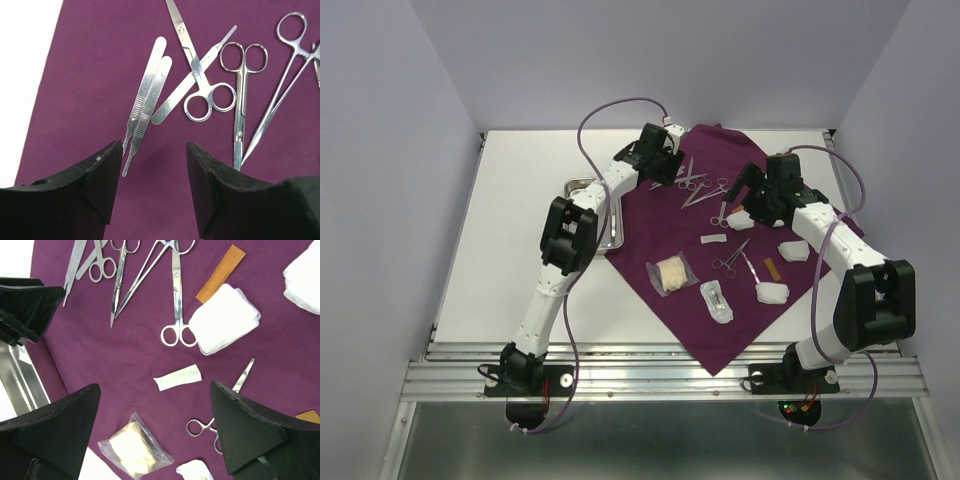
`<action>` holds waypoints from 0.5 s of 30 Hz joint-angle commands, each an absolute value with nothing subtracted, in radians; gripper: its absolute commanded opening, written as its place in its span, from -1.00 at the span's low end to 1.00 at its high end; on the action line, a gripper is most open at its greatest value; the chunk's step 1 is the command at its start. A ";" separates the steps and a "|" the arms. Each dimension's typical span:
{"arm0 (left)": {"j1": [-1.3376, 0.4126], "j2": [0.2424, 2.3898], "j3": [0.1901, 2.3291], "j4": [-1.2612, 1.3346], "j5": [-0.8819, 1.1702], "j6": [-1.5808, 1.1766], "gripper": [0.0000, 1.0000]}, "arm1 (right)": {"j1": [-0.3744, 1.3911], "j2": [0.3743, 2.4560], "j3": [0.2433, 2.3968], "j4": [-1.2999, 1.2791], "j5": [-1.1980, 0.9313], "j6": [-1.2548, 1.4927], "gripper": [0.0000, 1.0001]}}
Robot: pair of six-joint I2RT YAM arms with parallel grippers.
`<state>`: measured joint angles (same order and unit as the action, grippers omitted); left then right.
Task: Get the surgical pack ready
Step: Pick up the medical item from the surgical kit.
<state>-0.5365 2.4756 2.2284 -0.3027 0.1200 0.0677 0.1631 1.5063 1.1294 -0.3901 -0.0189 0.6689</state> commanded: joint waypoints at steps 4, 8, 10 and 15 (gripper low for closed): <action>-0.531 2.522 2.322 -0.273 0.138 0.120 0.30 | 0.155 1.496 1.127 -0.400 0.020 0.650 0.90; -0.531 2.565 2.329 -0.272 0.114 0.110 0.28 | 0.155 1.509 1.129 -0.400 0.015 0.653 0.91; -0.532 2.574 2.324 -0.267 0.092 0.109 0.27 | 0.155 1.517 1.132 -0.400 0.017 0.655 0.91; -0.532 2.579 2.298 -0.253 0.060 0.110 0.27 | 0.155 1.523 1.131 -0.399 0.015 0.657 0.91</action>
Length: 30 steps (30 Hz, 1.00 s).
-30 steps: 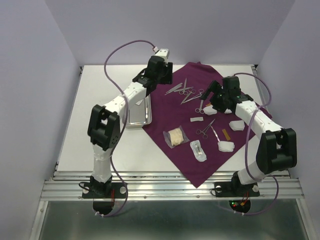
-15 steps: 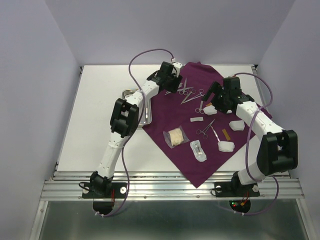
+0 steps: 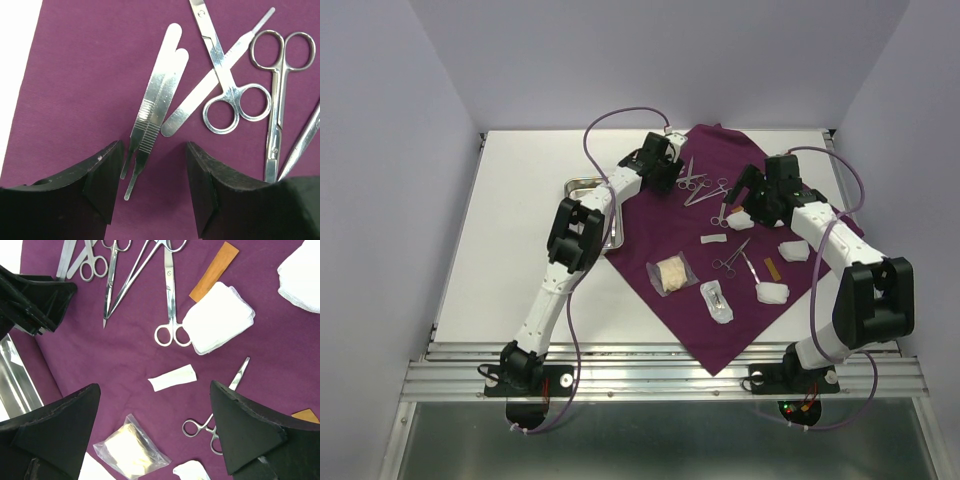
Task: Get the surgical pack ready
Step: Pick up the medical item from the surgical kit.
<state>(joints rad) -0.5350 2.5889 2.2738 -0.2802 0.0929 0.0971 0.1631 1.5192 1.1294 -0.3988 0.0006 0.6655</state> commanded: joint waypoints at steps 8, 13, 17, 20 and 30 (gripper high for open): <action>-0.534 2.573 2.255 -0.250 0.055 0.095 0.29 | 0.155 1.519 1.126 -0.399 0.018 0.663 0.91; -0.535 2.582 2.253 -0.261 0.054 0.097 0.40 | 0.155 1.519 1.126 -0.399 0.014 0.666 0.91; -0.537 2.595 2.258 -0.284 0.058 0.104 0.37 | 0.155 1.517 1.123 -0.397 0.014 0.670 0.91; -0.540 2.602 2.266 -0.301 0.060 0.112 0.28 | 0.155 1.516 1.121 -0.397 0.012 0.675 0.91; -0.541 2.599 2.235 -0.331 0.089 0.084 -0.20 | 0.155 1.505 1.120 -0.397 0.014 0.680 0.90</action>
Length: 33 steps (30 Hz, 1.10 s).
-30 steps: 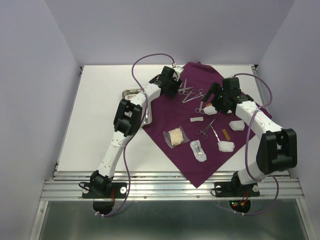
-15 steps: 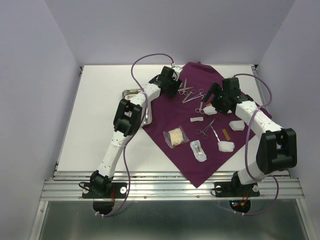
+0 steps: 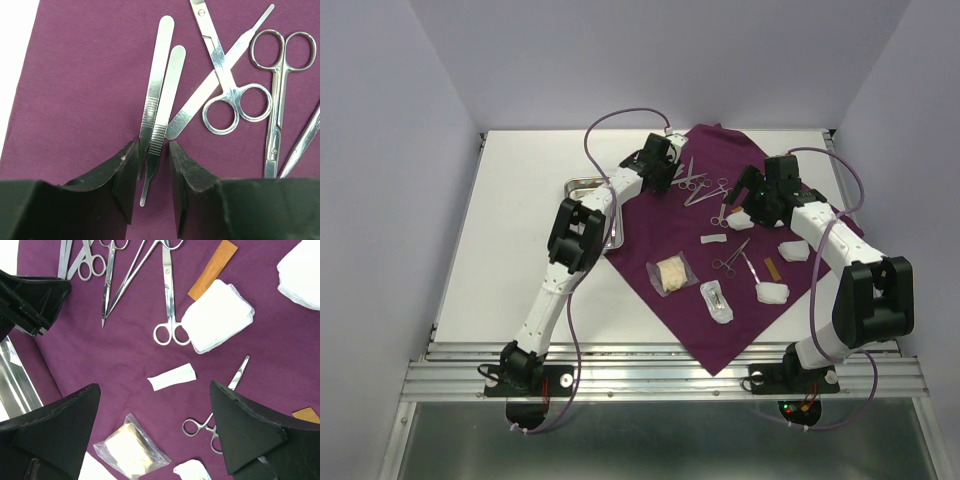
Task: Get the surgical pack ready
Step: Pick up the medical item from the surgical kit.
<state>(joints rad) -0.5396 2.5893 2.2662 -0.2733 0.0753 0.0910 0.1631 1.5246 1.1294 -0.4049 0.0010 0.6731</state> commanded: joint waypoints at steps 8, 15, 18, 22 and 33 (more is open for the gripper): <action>-0.543 2.576 2.201 -0.342 0.106 0.075 -0.54 | 0.155 1.494 1.114 -0.399 0.014 0.684 0.90; -0.543 2.533 2.161 -0.347 0.095 0.072 -0.71 | 0.155 1.489 1.120 -0.399 0.012 0.687 0.91; -0.543 2.504 2.137 -0.345 0.098 0.071 -0.83 | 0.155 1.488 1.123 -0.399 0.012 0.686 0.90; -0.543 2.462 2.099 -0.347 0.103 0.060 -1.00 | 0.155 1.485 1.126 -0.397 0.011 0.687 0.91; -0.542 2.221 1.898 -0.305 0.133 0.018 -1.00 | 0.155 1.473 1.120 -0.391 0.008 0.687 0.90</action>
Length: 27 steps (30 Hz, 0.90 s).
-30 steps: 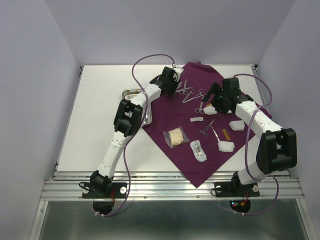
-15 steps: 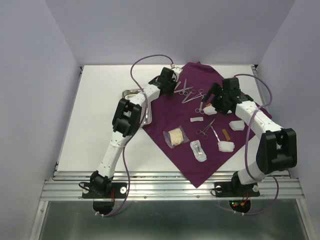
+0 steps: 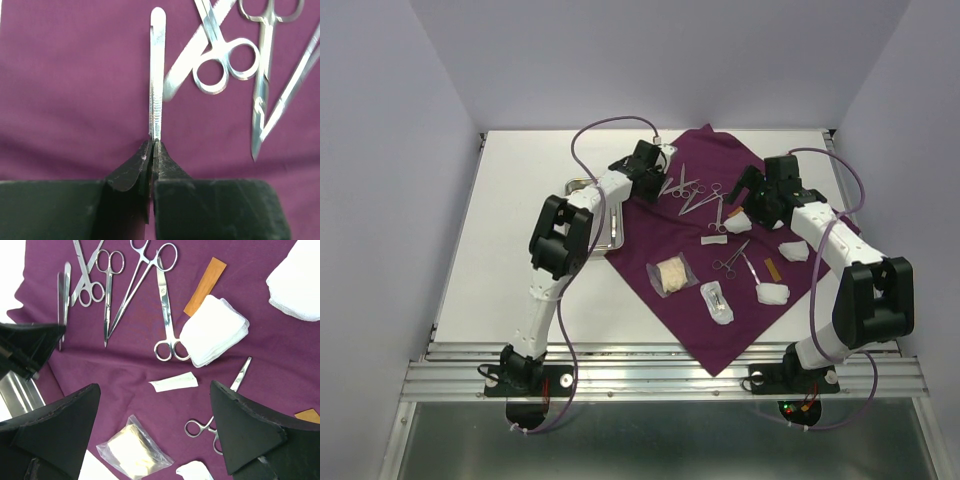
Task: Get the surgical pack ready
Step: Pick up the medical item from the surgical kit.
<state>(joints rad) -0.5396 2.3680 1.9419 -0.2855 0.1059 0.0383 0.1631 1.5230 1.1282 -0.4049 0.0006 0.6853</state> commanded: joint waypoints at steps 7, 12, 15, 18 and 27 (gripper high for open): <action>-0.541 2.227 1.910 -0.317 0.143 0.006 -1.00 | 0.155 1.463 1.108 -0.380 0.009 0.686 0.91; -0.541 2.230 1.919 -0.296 0.160 -0.035 -1.00 | 0.155 1.445 1.103 -0.380 0.009 0.681 0.90; -0.541 2.221 1.914 -0.279 0.175 -0.048 -1.00 | 0.155 1.439 1.098 -0.380 0.008 0.681 0.90; -0.541 2.229 1.930 -0.282 0.192 -0.055 -1.00 | 0.155 1.439 1.097 -0.380 0.008 0.680 0.90; -0.541 2.264 1.953 -0.262 0.209 -0.110 -1.00 | 0.155 1.475 1.118 -0.364 0.009 0.667 0.89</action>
<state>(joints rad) -0.5396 2.2780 1.9083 -0.3027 0.1959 -0.0761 0.1631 1.4723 1.1023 -0.4026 0.0006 0.6846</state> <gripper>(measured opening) 0.112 0.954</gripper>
